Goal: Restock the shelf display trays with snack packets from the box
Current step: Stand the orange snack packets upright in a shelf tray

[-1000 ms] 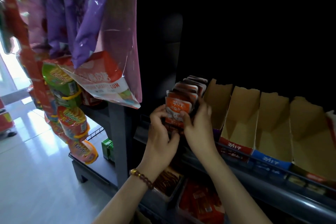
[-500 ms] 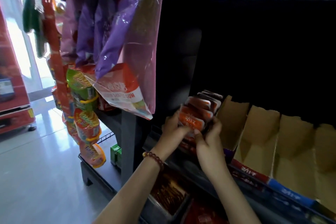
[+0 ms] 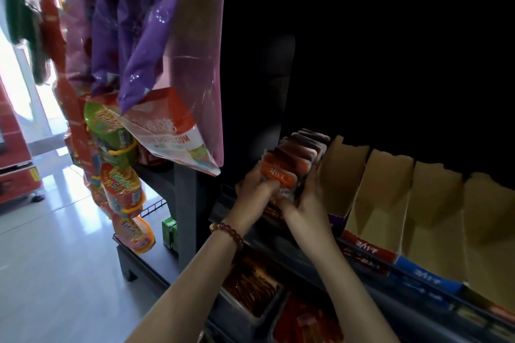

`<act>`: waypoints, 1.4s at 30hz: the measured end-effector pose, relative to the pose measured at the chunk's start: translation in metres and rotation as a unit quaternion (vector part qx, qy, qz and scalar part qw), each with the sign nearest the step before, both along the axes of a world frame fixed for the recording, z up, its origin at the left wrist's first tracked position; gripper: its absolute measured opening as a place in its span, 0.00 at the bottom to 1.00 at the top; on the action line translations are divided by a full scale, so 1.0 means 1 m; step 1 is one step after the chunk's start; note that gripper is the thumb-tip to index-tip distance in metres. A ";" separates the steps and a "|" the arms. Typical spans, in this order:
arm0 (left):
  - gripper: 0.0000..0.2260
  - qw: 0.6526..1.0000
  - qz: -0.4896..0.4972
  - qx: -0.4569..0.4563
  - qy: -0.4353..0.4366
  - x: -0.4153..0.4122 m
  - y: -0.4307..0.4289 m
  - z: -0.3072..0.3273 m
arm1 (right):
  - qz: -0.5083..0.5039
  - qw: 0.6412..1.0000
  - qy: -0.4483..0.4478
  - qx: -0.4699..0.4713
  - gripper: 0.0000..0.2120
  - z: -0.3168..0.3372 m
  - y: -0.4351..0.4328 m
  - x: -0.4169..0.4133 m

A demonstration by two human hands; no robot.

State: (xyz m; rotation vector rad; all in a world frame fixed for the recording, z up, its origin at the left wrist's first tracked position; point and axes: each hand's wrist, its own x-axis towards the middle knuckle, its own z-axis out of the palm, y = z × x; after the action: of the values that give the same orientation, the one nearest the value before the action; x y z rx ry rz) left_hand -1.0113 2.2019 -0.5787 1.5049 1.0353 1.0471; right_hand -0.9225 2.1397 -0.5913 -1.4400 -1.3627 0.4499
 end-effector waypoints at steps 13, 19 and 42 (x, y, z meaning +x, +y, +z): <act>0.22 0.990 -0.041 0.131 -0.026 -0.027 -0.021 -0.015 | -0.098 0.990 0.045 0.088 0.27 0.003 -0.018 -0.011; 0.19 0.975 -0.067 0.191 0.094 -0.072 -0.071 -0.037 | -0.047 0.975 -0.014 0.216 0.11 -0.004 -0.066 -0.035; 0.11 0.755 -0.344 0.216 0.515 -0.230 -0.199 -0.225 | -0.030 0.761 -0.117 -0.637 0.04 -0.346 -0.246 -0.042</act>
State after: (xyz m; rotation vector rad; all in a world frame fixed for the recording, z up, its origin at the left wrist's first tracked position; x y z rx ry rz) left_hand -1.2414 2.0034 -0.8035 2.6882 0.7698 -0.2019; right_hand -0.9648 1.8942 -0.9371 -2.6945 -1.1555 1.3576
